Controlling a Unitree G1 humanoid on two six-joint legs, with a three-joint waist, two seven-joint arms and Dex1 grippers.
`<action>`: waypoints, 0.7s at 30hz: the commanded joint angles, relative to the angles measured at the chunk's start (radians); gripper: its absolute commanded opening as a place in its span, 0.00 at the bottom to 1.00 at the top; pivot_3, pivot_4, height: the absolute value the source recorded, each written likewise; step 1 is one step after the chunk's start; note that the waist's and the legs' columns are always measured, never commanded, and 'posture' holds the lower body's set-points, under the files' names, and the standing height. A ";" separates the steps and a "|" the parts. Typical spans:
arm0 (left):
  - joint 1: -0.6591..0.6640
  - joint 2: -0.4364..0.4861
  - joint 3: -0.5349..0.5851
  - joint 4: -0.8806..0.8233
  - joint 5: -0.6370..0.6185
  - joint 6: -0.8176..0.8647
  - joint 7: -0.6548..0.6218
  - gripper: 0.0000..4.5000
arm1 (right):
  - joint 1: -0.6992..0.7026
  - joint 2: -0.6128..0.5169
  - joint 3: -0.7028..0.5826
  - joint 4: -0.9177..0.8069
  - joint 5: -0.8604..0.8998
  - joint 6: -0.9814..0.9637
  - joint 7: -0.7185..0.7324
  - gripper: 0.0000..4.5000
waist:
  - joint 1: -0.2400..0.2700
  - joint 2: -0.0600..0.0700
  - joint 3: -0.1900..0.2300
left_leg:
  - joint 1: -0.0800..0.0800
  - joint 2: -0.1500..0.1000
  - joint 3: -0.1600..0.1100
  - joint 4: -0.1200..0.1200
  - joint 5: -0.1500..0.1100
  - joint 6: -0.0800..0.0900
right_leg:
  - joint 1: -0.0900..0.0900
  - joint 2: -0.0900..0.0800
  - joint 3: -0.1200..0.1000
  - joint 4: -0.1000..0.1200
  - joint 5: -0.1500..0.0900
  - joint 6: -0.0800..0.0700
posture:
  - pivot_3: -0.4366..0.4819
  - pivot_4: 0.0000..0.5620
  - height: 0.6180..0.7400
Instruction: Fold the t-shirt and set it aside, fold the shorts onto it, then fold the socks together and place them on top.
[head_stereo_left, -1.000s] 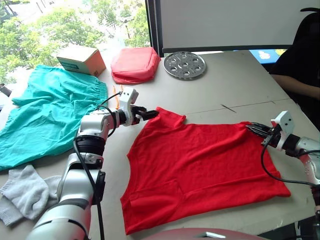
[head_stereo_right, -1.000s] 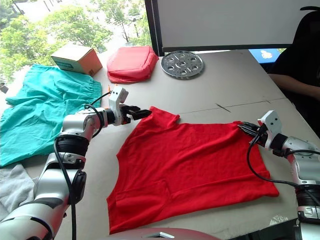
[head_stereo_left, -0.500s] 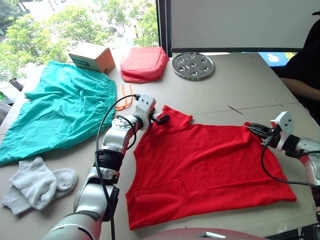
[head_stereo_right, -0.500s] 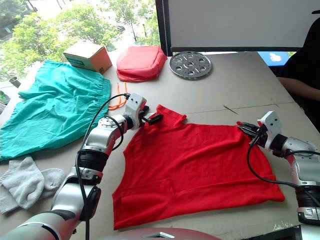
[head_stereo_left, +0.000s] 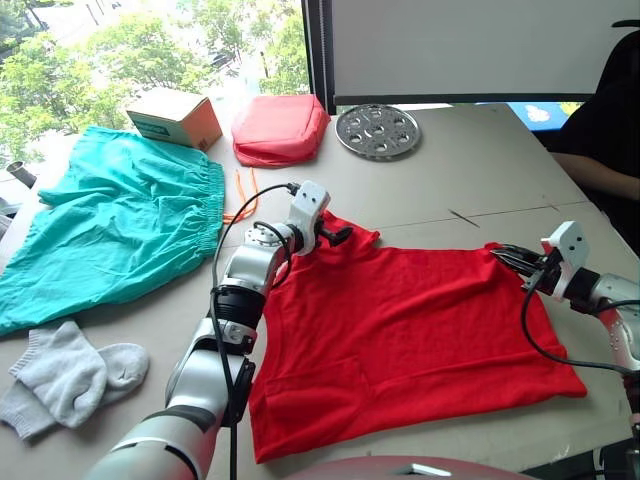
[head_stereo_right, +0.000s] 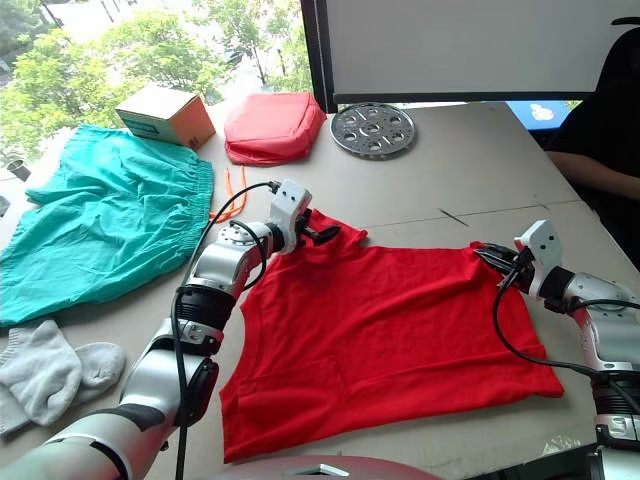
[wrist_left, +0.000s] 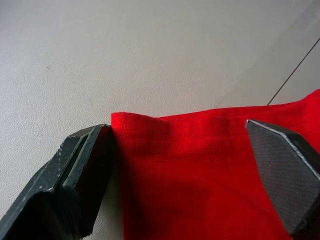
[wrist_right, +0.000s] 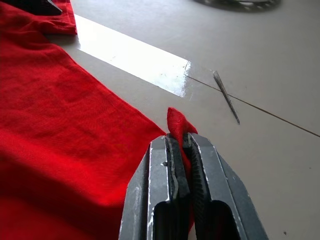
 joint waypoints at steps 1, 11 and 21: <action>-0.017 0.002 -0.020 0.059 0.025 -0.037 -0.018 0.62 | 0.001 -0.018 -0.032 -0.015 0.015 -0.009 0.005 0.00 | 0.000 0.000 0.000 | 0.000 0.000 0.000 0.000 0.000 0.000 | 0.000 0.000 0.000 0.000 0.000 0.000 | 0.48 0.27 1.00; -0.060 0.046 0.119 0.129 -0.096 -0.038 -0.133 0.01 | -0.019 -0.017 -0.029 0.017 0.012 -0.015 0.013 0.00 | -0.003 0.000 0.000 | -0.001 0.000 0.000 -0.001 0.000 0.000 | 0.000 0.000 0.000 0.000 0.000 0.000 | 0.48 0.27 1.00; -0.083 0.090 0.230 0.070 -0.250 0.042 -0.276 0.01 | -0.056 -0.010 -0.029 0.056 0.001 -0.052 -0.004 0.00 | -0.003 -0.001 0.001 | -0.001 0.000 0.000 -0.001 0.000 0.000 | -0.001 0.000 0.000 0.000 0.000 0.000 | 0.48 0.27 1.00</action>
